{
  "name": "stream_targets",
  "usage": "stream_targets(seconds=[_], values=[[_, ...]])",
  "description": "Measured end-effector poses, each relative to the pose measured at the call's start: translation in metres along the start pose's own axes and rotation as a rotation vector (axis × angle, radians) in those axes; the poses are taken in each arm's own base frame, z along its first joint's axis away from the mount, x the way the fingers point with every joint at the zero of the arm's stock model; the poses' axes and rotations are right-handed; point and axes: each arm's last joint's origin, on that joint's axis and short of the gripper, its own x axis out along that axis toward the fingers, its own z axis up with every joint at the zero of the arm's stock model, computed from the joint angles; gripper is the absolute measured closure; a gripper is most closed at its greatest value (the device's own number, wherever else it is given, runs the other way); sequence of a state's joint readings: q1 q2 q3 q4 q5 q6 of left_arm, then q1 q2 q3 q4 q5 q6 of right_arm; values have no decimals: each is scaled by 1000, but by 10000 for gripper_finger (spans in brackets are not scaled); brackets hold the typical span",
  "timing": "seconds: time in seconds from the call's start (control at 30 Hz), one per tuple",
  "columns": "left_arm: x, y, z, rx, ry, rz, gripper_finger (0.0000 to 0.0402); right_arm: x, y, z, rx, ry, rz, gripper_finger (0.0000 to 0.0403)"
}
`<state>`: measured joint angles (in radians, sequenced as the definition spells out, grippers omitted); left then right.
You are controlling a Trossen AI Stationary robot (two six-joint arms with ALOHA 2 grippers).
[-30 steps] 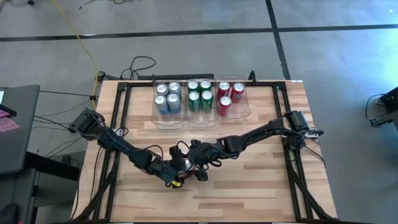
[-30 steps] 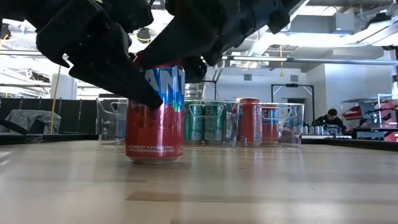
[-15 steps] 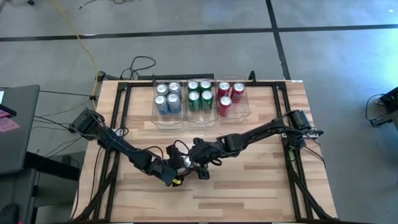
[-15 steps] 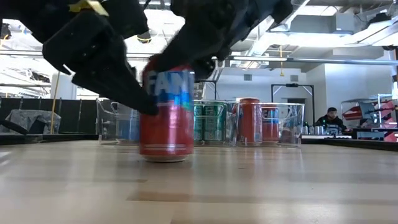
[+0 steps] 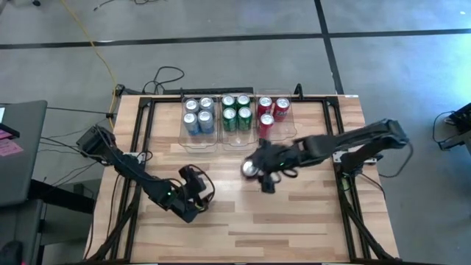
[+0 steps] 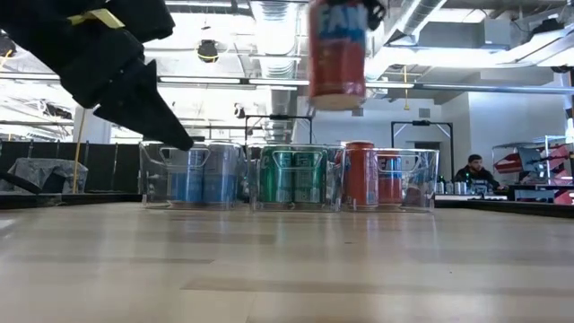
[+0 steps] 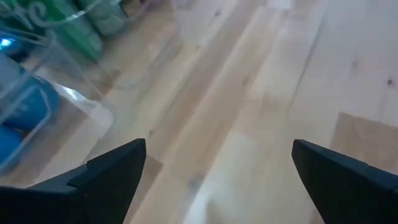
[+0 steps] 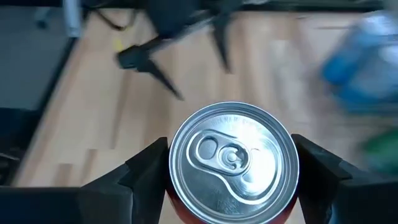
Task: Sort soda cans
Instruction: Put the red soda can into the right transparent bin
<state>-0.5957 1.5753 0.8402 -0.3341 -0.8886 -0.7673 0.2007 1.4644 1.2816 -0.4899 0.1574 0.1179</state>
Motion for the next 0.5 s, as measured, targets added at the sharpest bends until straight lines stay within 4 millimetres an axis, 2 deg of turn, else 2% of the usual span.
stream_targets(seconds=[0.13, 0.27, 0.5], values=[[-1, 4, 1, 16, -25, 48, 1, -34, -21, -2, 5, 21, -136, 131], [1, 18, 8, 41, 25, 63, 5, -59, -45, -10, 44, -12, -214, 131], [7, 47, 21, 66, 69, 79, 20, -86, -83, -55, 142, -88, -344, 132]])
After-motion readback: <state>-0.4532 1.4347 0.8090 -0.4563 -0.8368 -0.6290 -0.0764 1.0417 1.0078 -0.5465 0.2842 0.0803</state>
